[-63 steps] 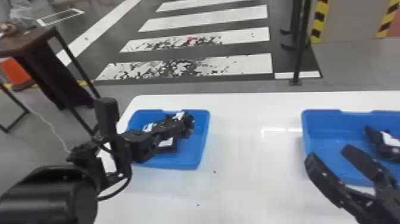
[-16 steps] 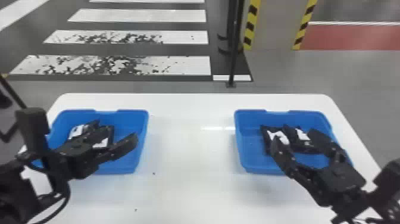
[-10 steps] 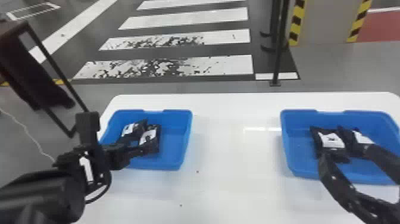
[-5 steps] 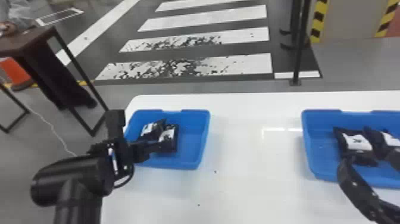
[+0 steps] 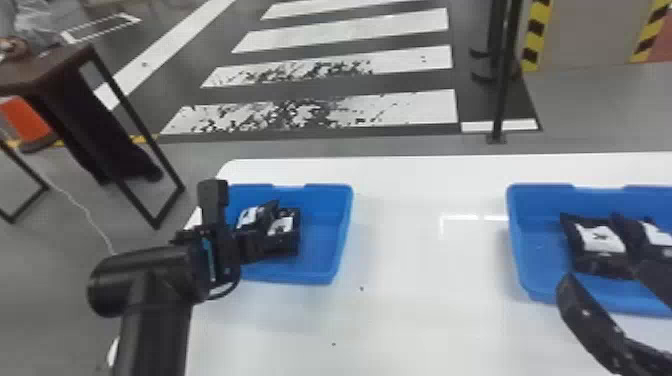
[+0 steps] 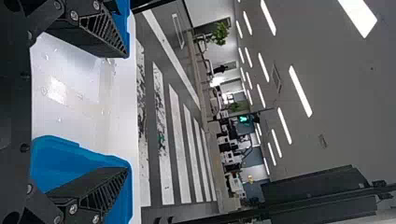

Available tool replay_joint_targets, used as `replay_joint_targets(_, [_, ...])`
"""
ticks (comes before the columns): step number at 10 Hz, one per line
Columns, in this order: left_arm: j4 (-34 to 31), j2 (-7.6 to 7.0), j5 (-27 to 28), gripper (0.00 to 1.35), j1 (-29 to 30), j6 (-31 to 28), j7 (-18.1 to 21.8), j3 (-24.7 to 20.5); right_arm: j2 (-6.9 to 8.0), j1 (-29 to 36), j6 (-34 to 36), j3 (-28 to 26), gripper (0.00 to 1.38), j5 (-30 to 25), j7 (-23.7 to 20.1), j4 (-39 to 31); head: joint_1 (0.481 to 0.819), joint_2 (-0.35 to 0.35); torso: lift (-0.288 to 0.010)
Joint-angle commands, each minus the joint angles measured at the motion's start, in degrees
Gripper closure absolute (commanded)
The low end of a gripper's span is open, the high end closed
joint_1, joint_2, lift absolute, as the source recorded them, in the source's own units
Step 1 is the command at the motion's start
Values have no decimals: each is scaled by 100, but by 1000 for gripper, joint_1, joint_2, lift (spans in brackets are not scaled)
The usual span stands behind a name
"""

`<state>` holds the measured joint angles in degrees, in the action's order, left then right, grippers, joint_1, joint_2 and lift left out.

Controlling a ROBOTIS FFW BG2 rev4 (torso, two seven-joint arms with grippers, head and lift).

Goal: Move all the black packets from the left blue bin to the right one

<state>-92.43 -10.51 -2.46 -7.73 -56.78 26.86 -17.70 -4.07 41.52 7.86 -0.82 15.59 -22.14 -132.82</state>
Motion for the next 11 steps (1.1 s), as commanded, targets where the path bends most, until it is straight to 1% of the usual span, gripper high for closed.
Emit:
replay_joint_targets(1, [321,-21,-6,383,-141,-87,3,102,-6,-18,30,2,167,64,-1,42,695,269,-140])
replay_joint_targets(2, [335,-21,17,676,-155,-186,3,136,3,-18,44,2,167,98,-10,70,695,263,-140])
replay_joint_targets(3, [335,-39,63,923,-155,-143,21,216,-6,-18,44,2,167,98,-10,56,695,261,-140])
replay_joint_targets(4, [335,-47,63,1113,-141,68,56,228,-6,-18,58,2,167,109,-10,70,695,258,-140])
replay_joint_targets(5, [335,-47,109,1165,-141,166,56,216,-6,-18,86,2,167,132,-19,70,695,254,-140])
replay_joint_targets(6, [335,-65,246,1165,-141,293,117,216,-6,-18,100,2,168,144,-28,84,695,255,-140])
replay_joint_targets(7, [321,-74,268,1167,-85,560,205,216,-6,-18,128,2,170,178,-28,99,695,259,-140])
replay_joint_targets(8, [180,-74,246,1168,14,658,337,216,-6,-4,142,2,170,212,-36,99,695,261,-140])
replay_joint_targets(9, [-284,-65,223,1170,239,616,399,216,-6,-4,142,2,170,212,-45,84,695,259,-140])
replay_joint_targets(11, [-1226,-56,-223,1170,843,518,469,182,-6,-4,142,2,171,235,-54,84,695,252,-140])
